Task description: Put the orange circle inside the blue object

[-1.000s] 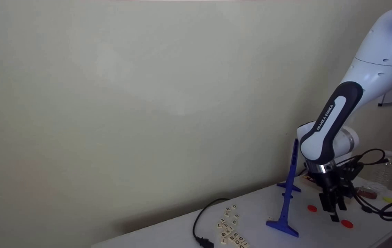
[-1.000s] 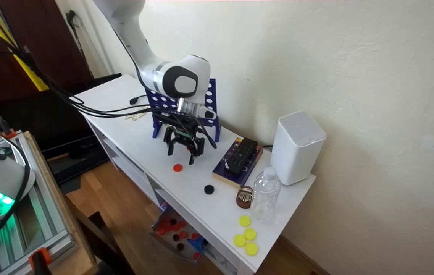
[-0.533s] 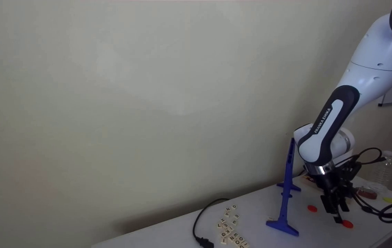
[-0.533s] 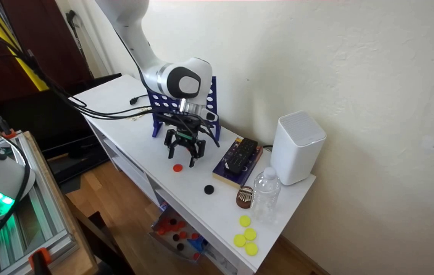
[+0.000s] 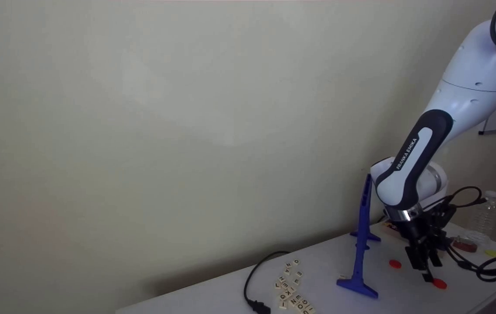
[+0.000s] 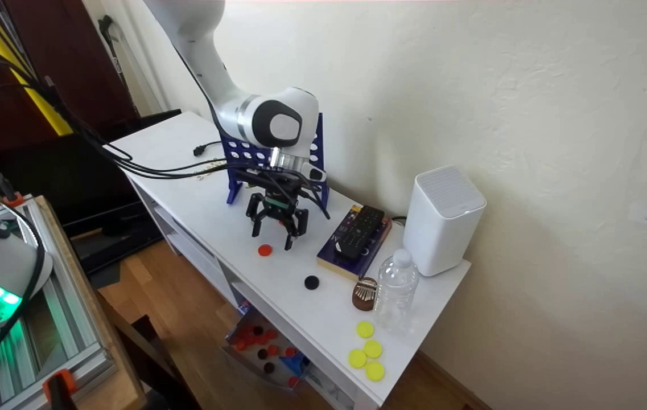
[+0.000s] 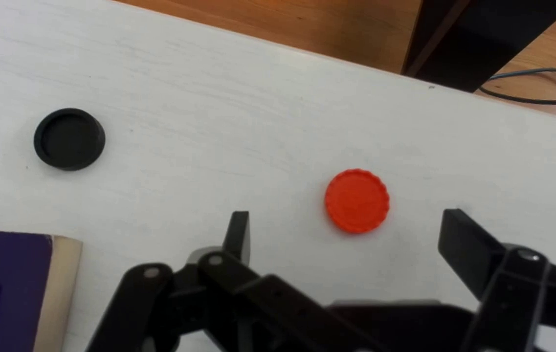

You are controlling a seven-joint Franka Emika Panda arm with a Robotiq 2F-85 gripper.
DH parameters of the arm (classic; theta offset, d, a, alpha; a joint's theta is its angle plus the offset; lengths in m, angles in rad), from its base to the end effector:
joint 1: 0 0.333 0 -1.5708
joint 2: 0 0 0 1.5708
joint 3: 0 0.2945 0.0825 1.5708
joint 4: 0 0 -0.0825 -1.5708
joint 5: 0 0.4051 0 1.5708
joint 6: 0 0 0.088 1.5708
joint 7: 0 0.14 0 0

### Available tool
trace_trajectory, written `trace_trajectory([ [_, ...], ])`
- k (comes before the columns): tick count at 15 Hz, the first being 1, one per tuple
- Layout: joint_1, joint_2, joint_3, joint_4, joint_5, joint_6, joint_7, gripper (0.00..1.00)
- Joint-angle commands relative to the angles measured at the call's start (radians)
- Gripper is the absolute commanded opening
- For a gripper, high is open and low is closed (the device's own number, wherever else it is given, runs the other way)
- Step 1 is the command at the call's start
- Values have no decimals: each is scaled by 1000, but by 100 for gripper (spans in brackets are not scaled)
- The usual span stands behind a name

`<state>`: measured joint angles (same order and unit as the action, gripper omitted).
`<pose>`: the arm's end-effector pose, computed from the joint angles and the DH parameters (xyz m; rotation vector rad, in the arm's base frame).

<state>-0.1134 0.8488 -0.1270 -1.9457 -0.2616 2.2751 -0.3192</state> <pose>0.4816 -0.1466 -0.0468 2.8820 0.4648 -0.8514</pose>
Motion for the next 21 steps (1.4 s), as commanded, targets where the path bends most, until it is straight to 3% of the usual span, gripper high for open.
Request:
trace_trajectory([
  [1, -1, 11, -8, 14, -31, -17, 22, 99],
  [9, -30, 11, -3, 5, -6, -10, 24, 98],
  [21, -49, 22, 19, -3, 18, 13, 33, 83],
])
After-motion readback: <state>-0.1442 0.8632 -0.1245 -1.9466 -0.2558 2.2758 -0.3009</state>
